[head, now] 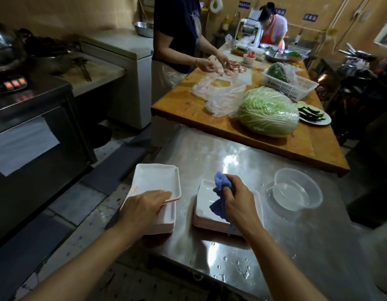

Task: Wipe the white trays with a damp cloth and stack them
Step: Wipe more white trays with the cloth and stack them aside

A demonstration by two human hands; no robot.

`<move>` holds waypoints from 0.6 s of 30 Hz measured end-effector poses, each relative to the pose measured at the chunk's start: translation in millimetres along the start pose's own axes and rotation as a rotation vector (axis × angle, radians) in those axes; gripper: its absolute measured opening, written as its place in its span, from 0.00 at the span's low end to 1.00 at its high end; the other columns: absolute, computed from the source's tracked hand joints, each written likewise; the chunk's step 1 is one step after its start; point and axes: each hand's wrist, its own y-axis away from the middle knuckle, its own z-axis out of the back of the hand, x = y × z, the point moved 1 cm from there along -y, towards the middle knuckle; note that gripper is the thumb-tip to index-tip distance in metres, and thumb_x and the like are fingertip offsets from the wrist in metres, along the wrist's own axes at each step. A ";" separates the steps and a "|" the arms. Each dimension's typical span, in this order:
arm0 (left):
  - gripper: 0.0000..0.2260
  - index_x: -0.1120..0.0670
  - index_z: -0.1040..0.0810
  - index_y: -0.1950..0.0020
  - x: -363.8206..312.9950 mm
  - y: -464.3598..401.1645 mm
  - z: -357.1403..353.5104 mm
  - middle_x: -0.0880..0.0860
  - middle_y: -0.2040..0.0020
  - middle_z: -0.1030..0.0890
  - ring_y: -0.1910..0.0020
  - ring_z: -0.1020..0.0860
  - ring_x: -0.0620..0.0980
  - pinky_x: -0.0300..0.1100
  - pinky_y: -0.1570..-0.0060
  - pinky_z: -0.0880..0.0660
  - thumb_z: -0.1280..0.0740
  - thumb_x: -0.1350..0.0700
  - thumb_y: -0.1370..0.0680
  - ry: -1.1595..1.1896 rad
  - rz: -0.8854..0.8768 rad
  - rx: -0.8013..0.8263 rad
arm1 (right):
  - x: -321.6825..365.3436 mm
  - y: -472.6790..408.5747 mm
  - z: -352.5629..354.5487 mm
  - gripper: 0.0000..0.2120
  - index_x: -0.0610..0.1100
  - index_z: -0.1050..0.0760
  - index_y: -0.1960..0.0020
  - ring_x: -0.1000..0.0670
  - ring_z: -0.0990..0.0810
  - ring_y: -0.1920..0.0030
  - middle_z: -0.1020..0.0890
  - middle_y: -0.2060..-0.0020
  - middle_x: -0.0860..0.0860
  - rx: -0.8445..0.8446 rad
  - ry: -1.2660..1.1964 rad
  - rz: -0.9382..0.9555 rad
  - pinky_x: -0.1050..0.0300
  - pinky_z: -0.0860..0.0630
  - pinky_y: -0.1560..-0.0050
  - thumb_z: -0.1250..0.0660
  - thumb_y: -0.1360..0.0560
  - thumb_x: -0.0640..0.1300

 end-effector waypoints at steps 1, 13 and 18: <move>0.20 0.58 0.16 0.55 -1.8 3.9 -3.9 0.55 0.59 0.15 0.64 0.16 0.53 0.45 0.75 0.22 0.20 0.69 0.45 -0.029 -0.018 0.018 | -0.2 0.4 0.1 0.08 0.53 0.30 0.47 0.72 0.25 0.60 0.25 0.60 0.63 0.000 -0.003 0.002 0.81 0.33 0.62 0.43 0.20 0.40; 0.26 0.59 0.15 0.55 -6.2 29.8 -36.7 0.57 0.58 0.16 0.60 0.16 0.54 0.41 0.82 0.26 0.17 0.65 0.52 -0.190 -0.005 0.220 | -19.0 6.6 6.6 0.09 0.47 0.26 0.42 0.66 0.26 0.59 0.25 0.58 0.60 -0.038 0.047 -0.041 0.80 0.33 0.60 0.41 0.20 0.41; 0.26 0.60 0.15 0.55 0.5 26.9 -44.2 0.58 0.57 0.16 0.59 0.16 0.55 0.42 0.81 0.26 0.16 0.62 0.51 -0.188 0.034 0.286 | -23.9 9.4 11.4 0.08 0.49 0.27 0.45 0.70 0.26 0.59 0.25 0.60 0.63 -0.045 0.026 -0.063 0.79 0.33 0.61 0.41 0.20 0.41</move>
